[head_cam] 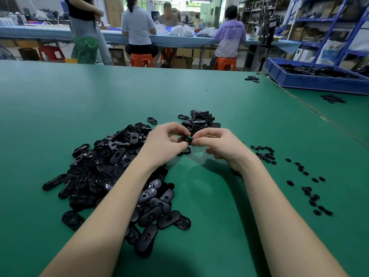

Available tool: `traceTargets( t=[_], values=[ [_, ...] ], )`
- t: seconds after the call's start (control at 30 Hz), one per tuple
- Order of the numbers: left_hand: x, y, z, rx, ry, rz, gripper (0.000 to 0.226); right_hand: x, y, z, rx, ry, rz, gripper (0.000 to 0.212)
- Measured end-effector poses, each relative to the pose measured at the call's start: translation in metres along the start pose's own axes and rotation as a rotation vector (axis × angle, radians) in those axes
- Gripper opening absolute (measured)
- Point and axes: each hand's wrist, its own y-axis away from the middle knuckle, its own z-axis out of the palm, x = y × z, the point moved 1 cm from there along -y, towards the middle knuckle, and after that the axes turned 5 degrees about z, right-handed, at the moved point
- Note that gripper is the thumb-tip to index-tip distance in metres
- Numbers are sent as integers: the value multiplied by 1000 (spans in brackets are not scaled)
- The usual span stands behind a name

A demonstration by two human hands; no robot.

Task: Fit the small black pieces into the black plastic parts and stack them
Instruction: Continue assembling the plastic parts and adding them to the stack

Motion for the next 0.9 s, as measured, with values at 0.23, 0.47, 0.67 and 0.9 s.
traceTargets(
  t=[0.23,0.47,0.67,0.9],
  values=[
    [2,1,0,29,-44,48,24,-1,-1,2,36,-8,16,13],
    [2,2,-3,2,-50,46,27,0,-1,4,49,-32,38,11],
    [3,2,-1,-9,-54,30,26,0,-2,4,44,-22,73,14],
    [2,1,-1,14,-54,40,25,-3,-3,4,93,-22,103,13]
  ],
)
